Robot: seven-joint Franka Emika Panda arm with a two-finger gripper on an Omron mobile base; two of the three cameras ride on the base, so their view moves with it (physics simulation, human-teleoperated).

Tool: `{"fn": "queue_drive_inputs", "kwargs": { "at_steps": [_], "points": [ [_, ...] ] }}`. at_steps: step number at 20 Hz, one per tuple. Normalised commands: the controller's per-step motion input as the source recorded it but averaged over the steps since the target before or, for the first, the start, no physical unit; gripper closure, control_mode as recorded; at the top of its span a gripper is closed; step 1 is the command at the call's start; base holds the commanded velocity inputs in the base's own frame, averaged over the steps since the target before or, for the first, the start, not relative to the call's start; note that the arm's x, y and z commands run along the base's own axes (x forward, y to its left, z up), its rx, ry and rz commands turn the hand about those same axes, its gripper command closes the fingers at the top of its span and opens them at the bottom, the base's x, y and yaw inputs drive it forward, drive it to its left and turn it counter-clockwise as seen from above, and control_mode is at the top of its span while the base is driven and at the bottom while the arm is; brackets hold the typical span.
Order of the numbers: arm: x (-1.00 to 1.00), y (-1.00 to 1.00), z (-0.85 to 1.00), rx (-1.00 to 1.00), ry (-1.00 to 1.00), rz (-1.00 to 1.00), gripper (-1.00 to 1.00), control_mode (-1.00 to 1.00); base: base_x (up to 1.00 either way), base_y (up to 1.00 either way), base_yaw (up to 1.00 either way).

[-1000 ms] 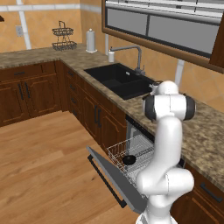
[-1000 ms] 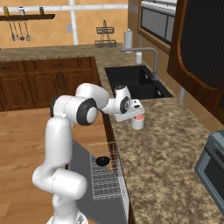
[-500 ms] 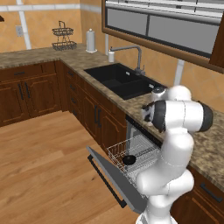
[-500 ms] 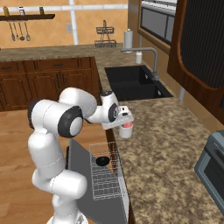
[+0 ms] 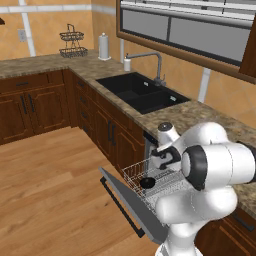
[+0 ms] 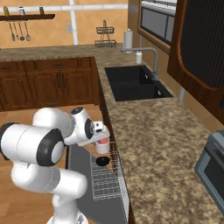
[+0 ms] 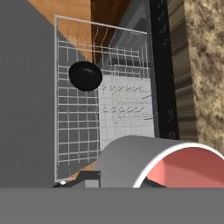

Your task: Pick up the cup and bowl from the counter, place them in the dishwasher, and close the dishwasher door.

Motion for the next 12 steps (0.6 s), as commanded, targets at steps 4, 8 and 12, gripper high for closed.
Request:
{"fn": "queue_drive_inputs", "kwargs": {
  "at_steps": [4, 8, 12],
  "points": [
    [0.16, 0.46, -1.00, -0.09, 0.01, 0.00, 1.00, -1.00, 0.00, 0.00, 0.00],
    [0.53, 0.08, -1.00, -0.08, 0.00, 0.00, 1.00, -1.00, 0.00, 0.00, 0.00],
    [0.44, 0.00, -1.00, -0.10, 0.00, -0.01, 1.00, -1.00, 0.00, 0.00, 0.00]
  ]
}}
